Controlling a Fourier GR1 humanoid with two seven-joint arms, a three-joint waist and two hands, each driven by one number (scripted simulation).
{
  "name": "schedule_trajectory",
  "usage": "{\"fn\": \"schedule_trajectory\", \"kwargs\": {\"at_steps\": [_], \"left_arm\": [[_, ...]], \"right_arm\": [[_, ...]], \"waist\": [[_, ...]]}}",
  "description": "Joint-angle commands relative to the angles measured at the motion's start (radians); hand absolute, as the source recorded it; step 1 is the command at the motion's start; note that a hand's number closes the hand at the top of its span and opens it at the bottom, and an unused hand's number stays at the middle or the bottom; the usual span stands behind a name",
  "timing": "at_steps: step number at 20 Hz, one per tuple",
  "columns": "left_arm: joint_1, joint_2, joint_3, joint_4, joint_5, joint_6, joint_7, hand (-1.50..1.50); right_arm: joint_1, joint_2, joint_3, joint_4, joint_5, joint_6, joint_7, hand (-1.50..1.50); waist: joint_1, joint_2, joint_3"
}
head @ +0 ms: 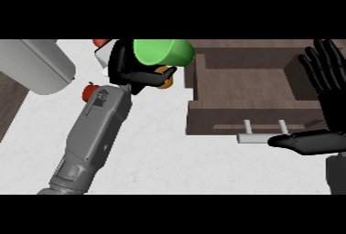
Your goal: Pick up the cup, place it into the drawer and close the drawer
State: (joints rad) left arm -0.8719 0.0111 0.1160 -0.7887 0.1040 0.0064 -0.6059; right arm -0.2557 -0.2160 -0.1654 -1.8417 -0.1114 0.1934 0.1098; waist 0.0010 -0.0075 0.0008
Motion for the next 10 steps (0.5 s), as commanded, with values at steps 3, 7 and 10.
{"fn": "schedule_trajectory", "kwargs": {"at_steps": [3,7,10], "left_arm": [[-0.145,-0.011,-0.150,-0.058,0.053,0.176,0.209,1.50],[-0.296,-0.011,-0.218,0.061,0.120,0.306,0.281,1.50],[-0.388,-0.011,-0.215,0.195,0.126,0.336,0.323,1.50]], "right_arm": [[-0.025,0.011,0.014,0.019,0.021,-0.014,-0.012,-1.50],[-0.007,0.024,0.032,0.035,0.034,-0.008,-0.032,-1.50],[-0.047,0.000,0.002,-0.002,-0.010,-0.005,0.015,-1.50]], "waist": [[-0.015,0.005,0.000],[-0.039,0.011,0.000],[-0.055,0.016,0.000]]}}
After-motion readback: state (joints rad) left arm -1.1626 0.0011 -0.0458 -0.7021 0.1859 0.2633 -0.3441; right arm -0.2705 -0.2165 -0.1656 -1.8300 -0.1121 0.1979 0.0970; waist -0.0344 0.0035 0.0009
